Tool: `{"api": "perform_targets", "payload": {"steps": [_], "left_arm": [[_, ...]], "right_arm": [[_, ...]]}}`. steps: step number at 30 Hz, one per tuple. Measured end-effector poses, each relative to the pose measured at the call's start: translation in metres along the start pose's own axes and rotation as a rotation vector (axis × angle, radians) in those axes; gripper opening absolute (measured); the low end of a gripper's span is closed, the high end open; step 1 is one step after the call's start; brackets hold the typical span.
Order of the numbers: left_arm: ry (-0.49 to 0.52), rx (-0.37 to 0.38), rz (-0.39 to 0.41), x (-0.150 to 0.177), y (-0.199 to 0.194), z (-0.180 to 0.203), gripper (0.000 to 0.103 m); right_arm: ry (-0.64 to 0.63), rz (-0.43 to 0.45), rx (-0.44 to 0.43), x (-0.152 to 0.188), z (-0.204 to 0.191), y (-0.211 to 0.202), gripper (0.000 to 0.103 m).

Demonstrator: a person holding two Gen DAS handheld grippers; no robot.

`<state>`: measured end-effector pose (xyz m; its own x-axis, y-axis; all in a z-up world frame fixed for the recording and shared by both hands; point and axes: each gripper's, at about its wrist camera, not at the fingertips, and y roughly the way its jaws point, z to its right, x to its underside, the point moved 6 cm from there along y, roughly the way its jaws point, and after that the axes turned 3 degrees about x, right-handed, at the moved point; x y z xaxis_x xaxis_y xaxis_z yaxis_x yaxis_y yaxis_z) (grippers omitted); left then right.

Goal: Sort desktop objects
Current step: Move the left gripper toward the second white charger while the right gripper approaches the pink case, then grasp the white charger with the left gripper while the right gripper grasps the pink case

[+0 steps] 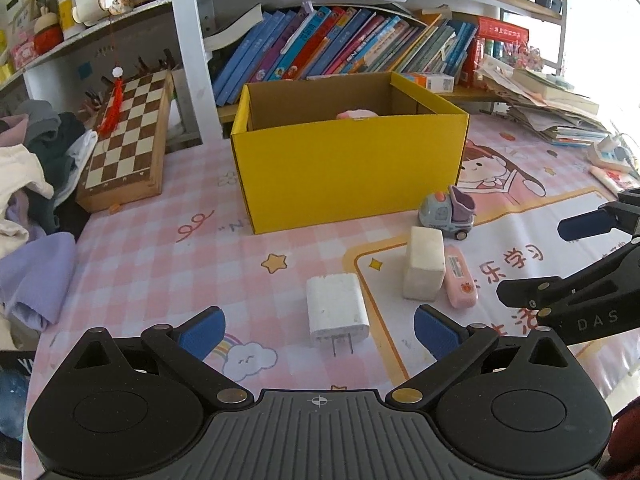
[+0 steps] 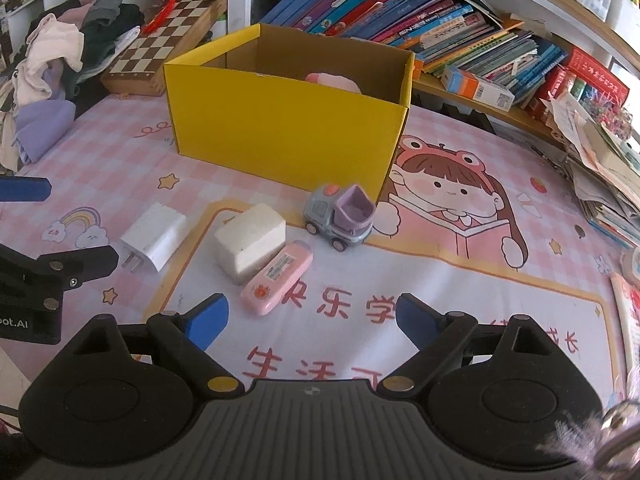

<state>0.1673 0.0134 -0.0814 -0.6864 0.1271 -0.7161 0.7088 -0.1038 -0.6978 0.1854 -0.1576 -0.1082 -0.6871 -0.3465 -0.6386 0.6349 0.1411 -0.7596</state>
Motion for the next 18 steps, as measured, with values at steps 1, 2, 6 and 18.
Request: {"api": "perform_targets", "payload": {"steps": [1,2,6,18], "left_arm": [[-0.005,-0.001,-0.001,-0.001,0.002,0.0,0.1],[-0.011,-0.002,-0.003,-0.001,0.003,0.0,0.1],[-0.033,-0.009,-0.006,-0.004,0.007,-0.002,0.097],[-0.059,-0.038,-0.045,-0.006,0.026,-0.001,0.087]], "right_arm": [[-0.003,-0.001,-0.003,-0.001,0.001,0.002,0.092],[-0.005,-0.001,-0.006,-0.002,0.002,0.003,0.092],[-0.013,0.004,-0.015,-0.007,0.006,0.008,0.092],[-0.054,0.003,-0.075,-0.016,0.01,0.024,0.088]]}}
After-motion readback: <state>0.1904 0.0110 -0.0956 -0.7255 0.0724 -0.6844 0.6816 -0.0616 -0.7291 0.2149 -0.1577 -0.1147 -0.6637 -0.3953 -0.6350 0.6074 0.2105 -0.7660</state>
